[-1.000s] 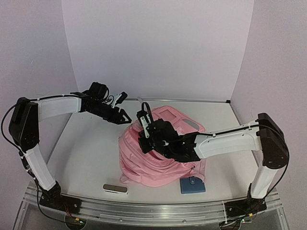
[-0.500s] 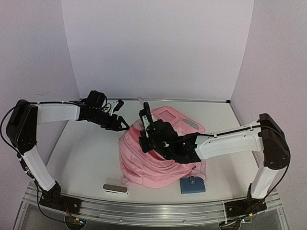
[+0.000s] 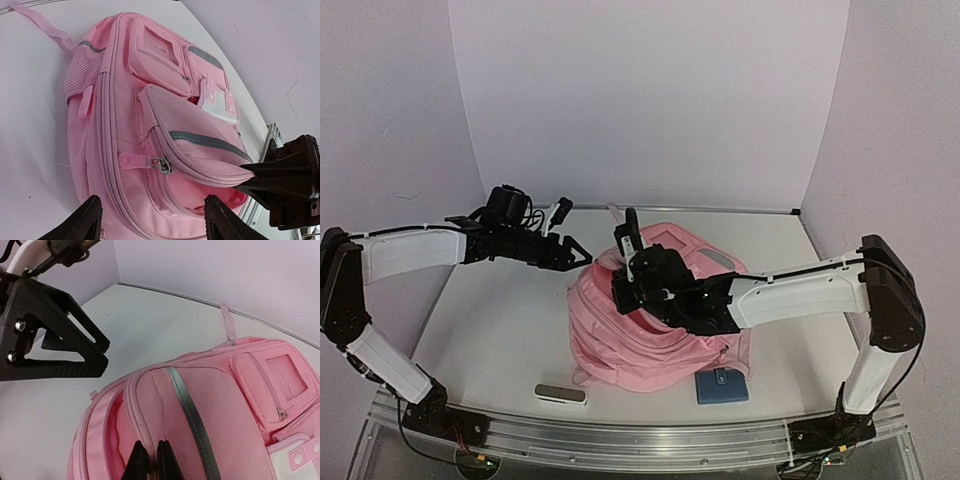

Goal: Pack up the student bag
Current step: Unzip the student bag at the center of the board.

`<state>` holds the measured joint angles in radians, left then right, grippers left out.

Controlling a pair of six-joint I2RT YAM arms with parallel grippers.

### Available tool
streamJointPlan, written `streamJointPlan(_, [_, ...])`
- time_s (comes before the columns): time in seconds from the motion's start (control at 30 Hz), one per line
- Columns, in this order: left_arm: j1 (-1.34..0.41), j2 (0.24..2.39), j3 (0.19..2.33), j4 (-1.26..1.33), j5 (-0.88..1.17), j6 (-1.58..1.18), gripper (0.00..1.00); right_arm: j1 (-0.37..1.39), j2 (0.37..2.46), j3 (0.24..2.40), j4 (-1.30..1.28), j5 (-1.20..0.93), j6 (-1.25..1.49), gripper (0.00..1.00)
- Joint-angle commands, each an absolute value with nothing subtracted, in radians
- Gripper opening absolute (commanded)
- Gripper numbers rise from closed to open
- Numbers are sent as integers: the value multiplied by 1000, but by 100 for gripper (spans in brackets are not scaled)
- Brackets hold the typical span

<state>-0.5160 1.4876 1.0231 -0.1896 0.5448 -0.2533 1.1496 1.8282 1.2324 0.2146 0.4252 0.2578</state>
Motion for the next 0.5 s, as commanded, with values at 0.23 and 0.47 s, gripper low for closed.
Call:
streamJointPlan(0.23, [-590, 1634, 1104, -209, 436, -236, 36, 1125, 1756, 1301, 242, 518, 273, 0])
streamJointPlan(0.47, [-586, 1643, 1072, -239, 333, -251, 19, 1072, 1703, 1296, 209, 564, 268, 0])
